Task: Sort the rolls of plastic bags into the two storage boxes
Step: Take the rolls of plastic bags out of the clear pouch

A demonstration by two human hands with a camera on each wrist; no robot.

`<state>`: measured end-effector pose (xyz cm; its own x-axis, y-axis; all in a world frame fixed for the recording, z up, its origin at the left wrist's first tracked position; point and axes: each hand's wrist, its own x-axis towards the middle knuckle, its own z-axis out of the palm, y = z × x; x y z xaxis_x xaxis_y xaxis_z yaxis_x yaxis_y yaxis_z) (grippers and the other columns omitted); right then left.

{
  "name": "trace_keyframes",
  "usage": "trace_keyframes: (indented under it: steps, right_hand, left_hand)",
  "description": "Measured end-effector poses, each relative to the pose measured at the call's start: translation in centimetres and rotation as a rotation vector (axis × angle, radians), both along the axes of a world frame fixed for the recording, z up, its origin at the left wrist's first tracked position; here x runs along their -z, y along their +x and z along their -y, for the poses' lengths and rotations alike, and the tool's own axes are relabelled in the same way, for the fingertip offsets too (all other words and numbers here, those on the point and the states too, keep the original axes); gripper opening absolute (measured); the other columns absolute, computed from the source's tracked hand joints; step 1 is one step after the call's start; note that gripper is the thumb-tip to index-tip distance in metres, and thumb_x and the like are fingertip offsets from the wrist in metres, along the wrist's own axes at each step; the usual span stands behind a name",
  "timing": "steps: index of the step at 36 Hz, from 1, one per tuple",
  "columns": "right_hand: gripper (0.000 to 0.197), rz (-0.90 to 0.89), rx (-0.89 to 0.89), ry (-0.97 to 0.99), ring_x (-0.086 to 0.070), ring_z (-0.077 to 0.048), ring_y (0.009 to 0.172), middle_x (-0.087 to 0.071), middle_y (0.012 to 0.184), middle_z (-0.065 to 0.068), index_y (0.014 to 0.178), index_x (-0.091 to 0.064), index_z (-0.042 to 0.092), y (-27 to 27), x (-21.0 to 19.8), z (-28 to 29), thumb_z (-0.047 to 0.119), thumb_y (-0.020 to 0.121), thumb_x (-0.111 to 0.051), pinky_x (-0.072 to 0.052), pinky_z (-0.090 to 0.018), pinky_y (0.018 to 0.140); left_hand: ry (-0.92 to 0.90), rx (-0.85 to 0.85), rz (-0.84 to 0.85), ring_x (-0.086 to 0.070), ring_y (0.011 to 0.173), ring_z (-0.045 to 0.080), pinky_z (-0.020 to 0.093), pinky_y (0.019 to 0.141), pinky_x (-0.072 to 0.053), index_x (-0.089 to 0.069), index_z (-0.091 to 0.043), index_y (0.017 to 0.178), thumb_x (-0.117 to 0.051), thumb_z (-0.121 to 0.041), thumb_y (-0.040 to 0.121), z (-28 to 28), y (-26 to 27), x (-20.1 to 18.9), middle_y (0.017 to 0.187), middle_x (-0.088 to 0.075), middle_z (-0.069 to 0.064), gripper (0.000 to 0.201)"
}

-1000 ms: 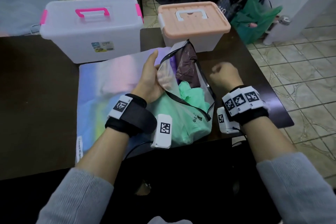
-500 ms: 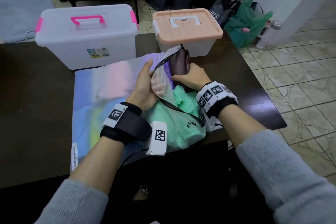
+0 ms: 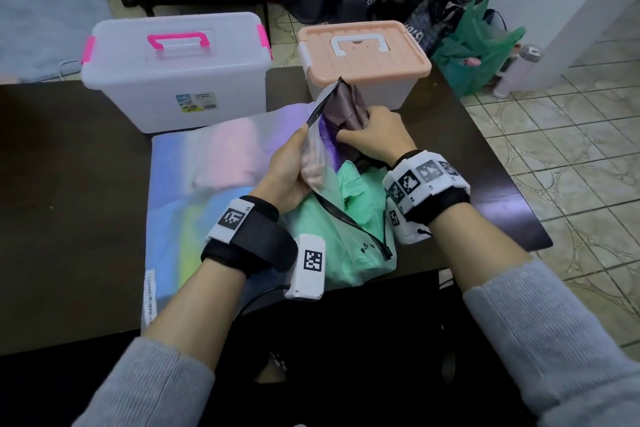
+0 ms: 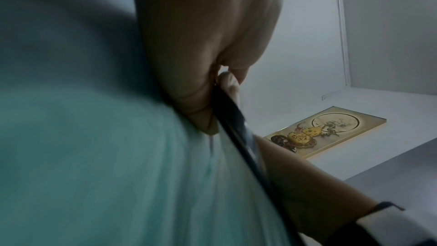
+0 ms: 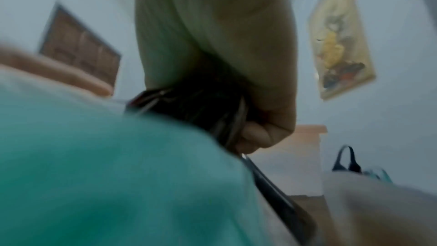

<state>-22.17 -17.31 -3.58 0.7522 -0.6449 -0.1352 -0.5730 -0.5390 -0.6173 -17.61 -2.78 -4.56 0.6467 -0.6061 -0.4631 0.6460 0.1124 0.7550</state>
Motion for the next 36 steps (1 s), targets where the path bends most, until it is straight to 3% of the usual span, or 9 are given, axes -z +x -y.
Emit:
trace_keyframes:
  steps: [5, 10, 15, 19, 22, 24, 28, 31, 36]
  right_hand:
    - [0.033, -0.016, 0.06, 0.297, -0.059, -0.012, 0.063, -0.063, 0.076, -0.002, 0.084, -0.066, 0.009, -1.2, -2.2, 1.4, 0.04, 0.074, -0.071, -0.045, -0.018, 0.052]
    - [0.026, -0.092, 0.06, 0.348, -0.057, -0.009, 0.049, -0.062, 0.066, -0.001, 0.074, -0.062, 0.013, -4.5, -3.7, 4.2, 0.037, 0.082, -0.066, -0.039, -0.011, 0.041]
    - [0.03, -0.107, 0.18, 0.326, -0.057, -0.016, 0.063, -0.063, 0.076, -0.007, 0.08, -0.063, 0.01, -7.7, -3.3, 7.2, 0.04, 0.083, -0.065, -0.041, -0.024, 0.056]
    - [0.041, -0.114, 0.275, 0.17, -0.057, -0.025, 0.08, -0.062, 0.099, -0.014, 0.112, -0.061, 0.003, -8.7, -1.3, 9.5, 0.034, 0.084, -0.065, -0.041, -0.027, 0.069]
    - [0.052, -0.146, 0.319, 0.092, -0.057, -0.032, 0.103, -0.06, 0.117, -0.021, 0.119, -0.058, -0.003, -8.7, 0.5, 10.7, 0.035, 0.084, -0.066, -0.039, -0.029, 0.078]
    - [0.054, -0.162, 0.338, 0.057, -0.055, -0.035, 0.108, -0.059, 0.121, -0.021, 0.121, -0.056, -0.003, -8.6, 1.5, 11.2, 0.036, 0.085, -0.065, -0.038, -0.03, 0.079]
    - [0.061, -0.302, 0.347, -0.015, -0.048, -0.038, 0.12, -0.05, 0.132, -0.023, 0.13, -0.045, -0.004, -7.7, 3.3, 11.5, 0.039, 0.089, -0.059, -0.039, -0.036, 0.093]
    - [0.073, -0.409, 0.401, -0.107, -0.031, -0.037, 0.133, -0.034, 0.144, -0.023, 0.14, -0.03, -0.003, -6.9, 4.5, 11.3, 0.045, 0.09, -0.055, -0.026, -0.04, 0.108]
    - [0.075, -0.444, 0.429, -0.156, -0.024, -0.034, 0.136, -0.029, 0.146, -0.021, 0.141, -0.027, 0.0, -6.2, 5.2, 11.4, 0.048, 0.09, -0.052, -0.02, -0.042, 0.111]
  left_hand:
    - [-0.001, -0.014, 0.029, -0.058, 0.04, 0.005, 0.012, 0.038, -0.042, -0.058, -0.012, 0.086, -0.037, -0.027, 0.102, 0.1, -0.6, -0.8, 0.049, -0.062, -0.006, 0.03]
    - [0.022, -0.049, 0.028, -0.044, 0.027, 0.003, 0.009, 0.032, -0.031, -0.047, -0.014, 0.072, -0.04, -0.024, 0.102, 0.3, -0.7, -0.9, 0.034, -0.045, -0.01, 0.033]
    - [0.036, -0.039, 0.041, -0.044, 0.027, 0.003, 0.008, 0.032, -0.03, -0.048, -0.015, 0.072, -0.039, -0.024, 0.102, 0.3, -0.7, -1.0, 0.034, -0.046, -0.009, 0.032]
    - [0.049, -0.04, 0.043, -0.041, 0.027, 0.004, 0.008, 0.032, -0.029, -0.046, -0.016, 0.07, -0.04, -0.025, 0.102, 0.4, -0.7, -0.8, 0.036, -0.044, -0.01, 0.034]
    - [0.079, -0.04, 0.043, -0.03, 0.037, 0.007, 0.012, 0.036, -0.021, -0.041, -0.019, 0.07, -0.043, -0.029, 0.1, 0.5, -0.3, -0.1, 0.054, -0.03, -0.005, 0.032]
    - [0.088, -0.041, 0.037, -0.027, 0.042, 0.008, 0.015, 0.037, -0.02, -0.042, -0.02, 0.071, -0.043, -0.03, 0.1, 0.5, -0.1, 0.2, 0.061, -0.025, -0.003, 0.03]
    - [0.062, -0.035, 0.025, -0.028, 0.033, 0.006, 0.011, 0.035, -0.021, -0.042, -0.019, 0.068, -0.043, -0.028, 0.1, 0.5, -0.1, 0.2, 0.048, -0.028, -0.007, 0.033]
    - [0.055, -0.031, 0.021, -0.032, 0.028, 0.004, 0.009, 0.032, -0.024, -0.044, -0.017, 0.066, -0.043, -0.026, 0.1, 0.5, -0.1, 0.2, 0.04, -0.034, -0.009, 0.035]
    - [0.04, -0.01, 0.022, -0.028, 0.029, 0.004, 0.01, 0.033, -0.021, -0.041, -0.018, 0.065, -0.044, -0.025, 0.1, 0.5, -0.2, 0.5, 0.044, -0.03, -0.008, 0.036]
